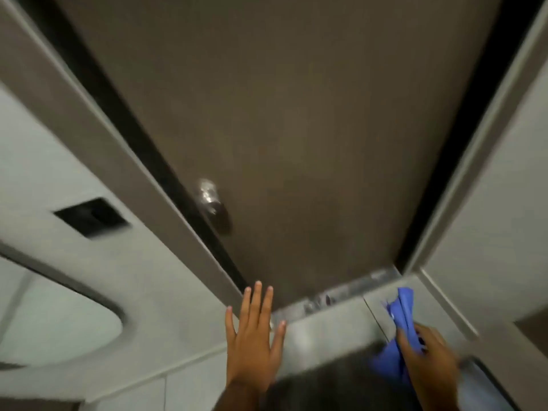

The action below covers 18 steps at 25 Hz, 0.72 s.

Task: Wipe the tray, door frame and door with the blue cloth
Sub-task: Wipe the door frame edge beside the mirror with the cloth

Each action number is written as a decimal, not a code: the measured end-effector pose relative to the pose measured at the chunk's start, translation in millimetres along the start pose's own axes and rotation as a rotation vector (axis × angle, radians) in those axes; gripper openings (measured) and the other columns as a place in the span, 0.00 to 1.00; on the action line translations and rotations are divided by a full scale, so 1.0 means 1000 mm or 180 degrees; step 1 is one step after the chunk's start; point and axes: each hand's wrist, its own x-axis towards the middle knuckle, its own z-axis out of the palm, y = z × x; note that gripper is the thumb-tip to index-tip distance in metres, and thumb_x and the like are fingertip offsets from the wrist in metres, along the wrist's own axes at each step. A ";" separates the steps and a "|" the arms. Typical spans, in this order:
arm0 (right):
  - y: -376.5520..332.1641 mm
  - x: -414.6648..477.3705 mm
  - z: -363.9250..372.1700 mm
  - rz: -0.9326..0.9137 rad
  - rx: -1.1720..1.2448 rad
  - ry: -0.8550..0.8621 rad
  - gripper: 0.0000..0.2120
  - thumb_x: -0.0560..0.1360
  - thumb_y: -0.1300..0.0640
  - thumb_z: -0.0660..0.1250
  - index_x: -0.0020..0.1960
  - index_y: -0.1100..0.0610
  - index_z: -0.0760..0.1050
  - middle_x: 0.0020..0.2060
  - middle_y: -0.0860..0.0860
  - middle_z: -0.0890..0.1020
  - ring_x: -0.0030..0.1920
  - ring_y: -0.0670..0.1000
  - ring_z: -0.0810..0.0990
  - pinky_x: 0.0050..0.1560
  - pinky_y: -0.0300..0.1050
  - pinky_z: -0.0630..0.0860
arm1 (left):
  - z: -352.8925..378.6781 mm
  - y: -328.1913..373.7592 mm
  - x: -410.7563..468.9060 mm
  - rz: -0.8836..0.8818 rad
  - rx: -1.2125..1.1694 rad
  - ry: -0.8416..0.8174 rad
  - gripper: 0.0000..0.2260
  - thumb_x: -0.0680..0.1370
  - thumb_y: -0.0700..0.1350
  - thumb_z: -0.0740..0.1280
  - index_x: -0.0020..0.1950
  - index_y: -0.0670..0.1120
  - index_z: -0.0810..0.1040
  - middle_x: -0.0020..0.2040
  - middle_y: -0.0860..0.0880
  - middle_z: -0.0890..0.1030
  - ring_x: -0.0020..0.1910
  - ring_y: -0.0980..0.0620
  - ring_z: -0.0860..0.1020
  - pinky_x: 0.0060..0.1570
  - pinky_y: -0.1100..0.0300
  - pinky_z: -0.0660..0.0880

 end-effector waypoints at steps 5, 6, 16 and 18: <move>-0.260 -0.025 0.013 -0.1662 0.0518 -0.0041 0.16 0.73 0.61 0.80 0.44 0.38 0.85 0.41 0.45 0.86 0.46 0.46 0.87 0.49 0.22 0.73 | -0.170 -0.075 0.066 -0.0557 0.0053 0.1273 0.30 0.85 0.63 0.49 0.84 0.52 0.70 0.86 0.49 0.63 0.84 0.50 0.59 0.79 0.41 0.46; -0.306 -0.043 0.012 -0.1973 0.0737 0.0068 0.14 0.73 0.59 0.78 0.47 0.38 0.87 0.41 0.44 0.85 0.43 0.42 0.85 0.47 0.23 0.73 | -0.198 -0.091 0.076 -0.0604 0.0035 0.1479 0.31 0.86 0.63 0.46 0.84 0.52 0.69 0.87 0.48 0.62 0.85 0.49 0.59 0.79 0.38 0.49; -0.633 -0.133 0.095 -0.4046 0.1504 0.0590 0.29 0.71 0.69 0.79 0.72 0.62 0.81 0.48 0.52 0.79 0.40 0.49 0.80 0.39 0.43 0.81 | -0.456 -0.211 0.201 -0.0566 -0.0227 0.3112 0.28 0.86 0.50 0.53 0.88 0.48 0.58 0.89 0.46 0.56 0.88 0.46 0.56 0.83 0.38 0.55; -0.666 -0.124 0.126 -0.4107 0.1268 0.0666 0.32 0.69 0.73 0.80 0.72 0.63 0.81 0.49 0.53 0.79 0.40 0.53 0.82 0.36 0.48 0.82 | -0.465 -0.224 0.230 -0.0344 -0.0029 0.3121 0.29 0.87 0.51 0.51 0.89 0.47 0.54 0.90 0.45 0.52 0.88 0.45 0.52 0.84 0.39 0.56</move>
